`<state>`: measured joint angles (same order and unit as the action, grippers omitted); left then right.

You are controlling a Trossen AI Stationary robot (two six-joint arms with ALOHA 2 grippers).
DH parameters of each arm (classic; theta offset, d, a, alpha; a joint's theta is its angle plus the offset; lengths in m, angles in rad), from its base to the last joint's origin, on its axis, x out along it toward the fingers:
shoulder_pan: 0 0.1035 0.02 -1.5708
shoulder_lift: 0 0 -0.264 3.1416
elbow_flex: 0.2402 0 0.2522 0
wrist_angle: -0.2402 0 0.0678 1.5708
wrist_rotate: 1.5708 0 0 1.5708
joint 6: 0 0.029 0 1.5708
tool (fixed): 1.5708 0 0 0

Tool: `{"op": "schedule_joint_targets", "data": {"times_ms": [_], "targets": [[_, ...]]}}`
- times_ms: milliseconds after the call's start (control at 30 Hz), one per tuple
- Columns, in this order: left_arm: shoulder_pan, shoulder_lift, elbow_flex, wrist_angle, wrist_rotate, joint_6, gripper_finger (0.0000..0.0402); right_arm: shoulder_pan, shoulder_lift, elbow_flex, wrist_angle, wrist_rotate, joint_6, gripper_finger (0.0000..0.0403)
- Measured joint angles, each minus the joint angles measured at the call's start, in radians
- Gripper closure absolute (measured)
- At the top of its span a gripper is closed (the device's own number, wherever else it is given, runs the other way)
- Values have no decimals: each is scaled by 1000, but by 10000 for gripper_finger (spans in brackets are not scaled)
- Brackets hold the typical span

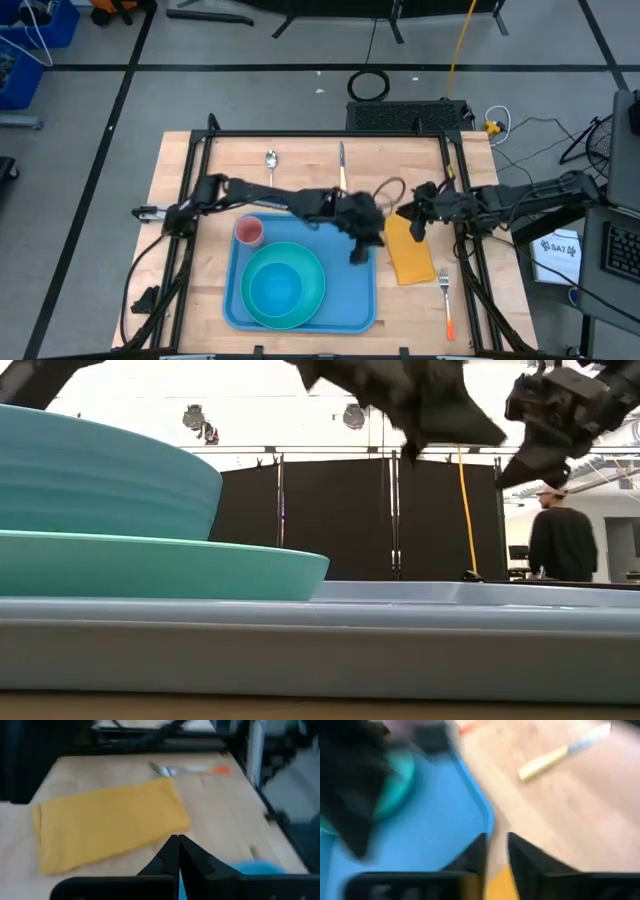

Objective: Set up tray
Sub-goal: Put the yellow napkin to the right of the light blue plate on the blue serving tray

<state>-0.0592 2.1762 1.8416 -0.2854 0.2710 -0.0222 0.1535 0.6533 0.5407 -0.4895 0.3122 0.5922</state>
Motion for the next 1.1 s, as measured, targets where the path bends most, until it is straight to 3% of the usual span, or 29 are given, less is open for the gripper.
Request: {"op": "schedule_joint_targets", "data": {"times_ms": [133,267,367,833,1100], "targets": [[-77,-89,0,-188,-183,106,399,25,39,0,-42,-14,57,398],[-115,-148,0,-344,-389,103,399,42,118,-2,-151,-3,148,402],[-122,-175,0,-402,-466,79,400,49,195,-33,-172,-12,225,403],[-112,-175,-7,-481,-486,27,401,98,561,-68,-9,-183,312,403],[-120,-176,-7,-483,-481,20,401,-47,655,-70,226,-159,171,403]]}}
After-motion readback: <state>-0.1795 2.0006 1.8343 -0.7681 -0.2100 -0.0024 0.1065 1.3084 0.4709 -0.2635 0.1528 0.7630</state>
